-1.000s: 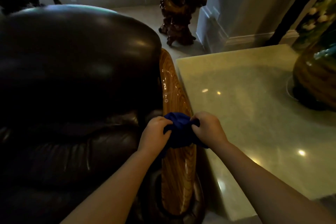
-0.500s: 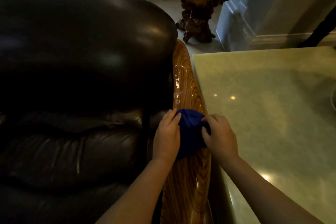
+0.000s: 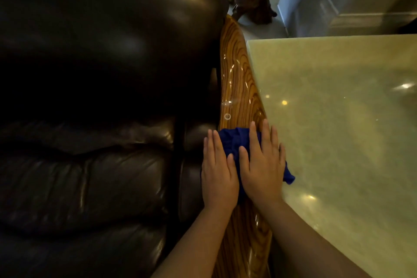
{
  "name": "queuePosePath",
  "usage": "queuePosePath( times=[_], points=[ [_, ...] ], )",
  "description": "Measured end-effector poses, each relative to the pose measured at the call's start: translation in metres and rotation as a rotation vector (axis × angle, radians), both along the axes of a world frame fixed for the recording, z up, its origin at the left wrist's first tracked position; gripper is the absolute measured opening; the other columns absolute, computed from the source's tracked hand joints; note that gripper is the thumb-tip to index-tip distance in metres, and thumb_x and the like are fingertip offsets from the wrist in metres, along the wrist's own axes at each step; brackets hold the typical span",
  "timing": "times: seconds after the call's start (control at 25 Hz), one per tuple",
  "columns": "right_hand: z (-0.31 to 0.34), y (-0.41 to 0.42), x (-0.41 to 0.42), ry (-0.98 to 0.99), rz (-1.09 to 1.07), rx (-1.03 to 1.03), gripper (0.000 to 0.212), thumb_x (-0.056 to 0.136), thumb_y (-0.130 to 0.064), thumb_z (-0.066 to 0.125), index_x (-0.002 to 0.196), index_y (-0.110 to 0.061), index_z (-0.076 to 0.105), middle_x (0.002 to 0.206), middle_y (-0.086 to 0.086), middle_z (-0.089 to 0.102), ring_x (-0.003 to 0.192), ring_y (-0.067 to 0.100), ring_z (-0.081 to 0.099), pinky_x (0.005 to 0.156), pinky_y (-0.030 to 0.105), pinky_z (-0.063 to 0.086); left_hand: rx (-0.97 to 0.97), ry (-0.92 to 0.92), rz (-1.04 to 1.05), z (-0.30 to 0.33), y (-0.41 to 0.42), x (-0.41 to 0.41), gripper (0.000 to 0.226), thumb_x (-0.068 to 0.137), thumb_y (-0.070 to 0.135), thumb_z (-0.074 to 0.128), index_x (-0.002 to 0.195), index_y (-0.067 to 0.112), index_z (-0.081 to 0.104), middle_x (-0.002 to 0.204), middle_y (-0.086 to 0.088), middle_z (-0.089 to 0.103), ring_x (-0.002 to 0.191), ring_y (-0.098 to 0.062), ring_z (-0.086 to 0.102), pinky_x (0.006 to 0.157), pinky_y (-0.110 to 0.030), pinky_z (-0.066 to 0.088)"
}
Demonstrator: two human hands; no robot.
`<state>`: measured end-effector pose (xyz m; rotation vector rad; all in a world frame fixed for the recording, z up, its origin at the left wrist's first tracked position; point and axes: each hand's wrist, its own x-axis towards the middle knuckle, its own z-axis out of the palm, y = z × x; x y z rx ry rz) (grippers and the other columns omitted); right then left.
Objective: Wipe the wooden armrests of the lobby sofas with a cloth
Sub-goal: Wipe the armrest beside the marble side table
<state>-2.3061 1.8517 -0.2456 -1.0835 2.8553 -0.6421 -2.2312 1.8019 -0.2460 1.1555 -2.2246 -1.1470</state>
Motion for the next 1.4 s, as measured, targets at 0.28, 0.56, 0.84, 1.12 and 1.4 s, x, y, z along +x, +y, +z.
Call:
queuePosePath(
  times=[0.28,0.56,0.84,1.12,1.4],
  points=[
    [0.007,-0.038,-0.027,0.012,-0.103,0.036,0.058,0.091,-0.043,0.021,0.144,-0.02,0.013,0.155,0.009,0.018,0.143,0.022,0.009,0.113,0.046,0.018,0.043,0.089,-0.037,0.002,-0.041,-0.036,0.056,0.096,0.033,0.023,0.131,0.042,-0.02,0.147,0.019,-0.017,0.141,-0.005,-0.002,0.111,-0.026,0.015],
    [0.016,-0.096,-0.087,-0.099,-0.138,-0.031,0.064,0.089,-0.05,0.024,0.144,-0.018,0.015,0.153,0.013,0.022,0.139,0.026,0.025,0.108,0.044,0.034,0.15,0.102,-0.097,0.006,-0.104,-0.1,0.058,0.096,0.03,0.026,0.138,0.032,-0.015,0.155,0.005,-0.009,0.14,-0.006,0.0,0.111,-0.024,0.011],
    [0.01,-0.166,-0.16,-0.326,-0.12,-0.135,0.058,0.091,-0.049,0.029,0.143,-0.031,0.012,0.157,0.005,0.011,0.139,0.025,0.025,0.104,0.045,0.035,0.017,0.071,-0.071,0.009,-0.17,-0.17,0.057,0.096,0.016,0.031,0.143,0.01,-0.001,0.156,-0.009,-0.005,0.143,-0.02,0.001,0.115,-0.028,0.007],
    [0.004,-0.182,-0.184,-0.412,-0.046,-0.241,0.053,0.095,-0.039,0.028,0.144,-0.023,0.018,0.154,0.014,0.019,0.139,0.027,0.023,0.112,0.043,0.025,-0.175,-0.011,-0.076,0.007,-0.182,-0.186,0.05,0.097,0.018,0.028,0.143,0.015,0.012,0.156,-0.009,-0.004,0.143,-0.026,0.0,0.117,-0.038,0.011],
    [0.016,-0.096,-0.115,-0.279,0.039,-0.218,0.046,0.095,-0.029,0.032,0.14,-0.02,0.031,0.152,0.011,0.026,0.14,0.02,0.022,0.114,0.032,0.019,-0.196,-0.058,-0.238,0.01,-0.116,-0.116,0.045,0.096,0.017,0.024,0.141,0.014,0.024,0.155,-0.004,0.015,0.143,-0.019,0.001,0.115,-0.027,-0.001]
  ],
)
